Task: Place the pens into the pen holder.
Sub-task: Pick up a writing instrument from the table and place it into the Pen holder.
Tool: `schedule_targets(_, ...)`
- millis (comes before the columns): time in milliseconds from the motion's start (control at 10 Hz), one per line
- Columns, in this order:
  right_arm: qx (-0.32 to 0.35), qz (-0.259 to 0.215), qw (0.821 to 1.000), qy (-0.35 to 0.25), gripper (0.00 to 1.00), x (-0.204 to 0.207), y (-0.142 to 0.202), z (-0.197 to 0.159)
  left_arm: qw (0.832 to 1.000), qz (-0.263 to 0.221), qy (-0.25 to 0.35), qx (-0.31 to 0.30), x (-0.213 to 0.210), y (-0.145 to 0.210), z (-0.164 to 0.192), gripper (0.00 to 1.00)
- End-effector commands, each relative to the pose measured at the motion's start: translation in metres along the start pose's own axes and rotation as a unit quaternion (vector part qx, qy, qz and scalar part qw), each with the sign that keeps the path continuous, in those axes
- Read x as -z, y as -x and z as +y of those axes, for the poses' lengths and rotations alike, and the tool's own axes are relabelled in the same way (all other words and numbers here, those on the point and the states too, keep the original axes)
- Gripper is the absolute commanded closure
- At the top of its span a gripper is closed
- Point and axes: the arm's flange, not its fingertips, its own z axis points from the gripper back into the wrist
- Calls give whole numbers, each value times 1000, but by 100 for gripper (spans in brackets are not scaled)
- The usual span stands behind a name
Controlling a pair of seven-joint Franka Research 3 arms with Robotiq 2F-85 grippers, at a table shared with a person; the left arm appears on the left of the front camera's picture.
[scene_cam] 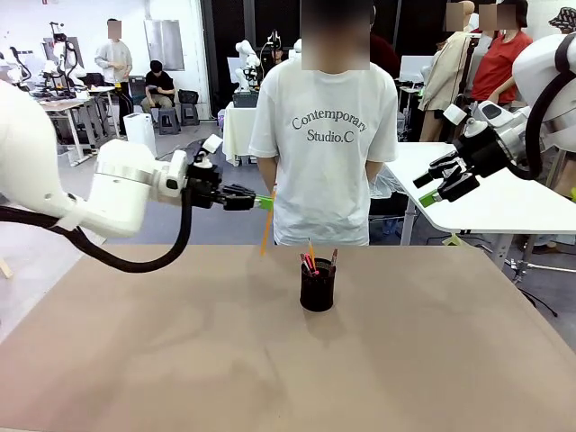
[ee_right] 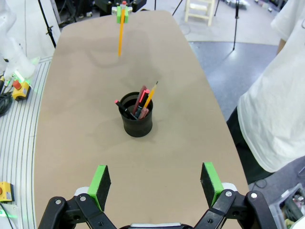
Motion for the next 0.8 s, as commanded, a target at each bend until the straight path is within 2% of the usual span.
schedule_targets(0,-2,0,1000,1,0,-1,-2,0,999,-43,7,16,19,-7,9,100)
schedule_targets(400,-2,0,1000,1,0,-1,-2,0,993,-89,39,62,56,-17,9,100)
schedule_targets(600,-2,0,1000,1,0,-1,-2,0,993,-87,69,36,55,-17,13,100)
schedule_targets(700,-2,0,1000,1,0,-1,-2,0,996,-71,41,45,60,-20,5,100)
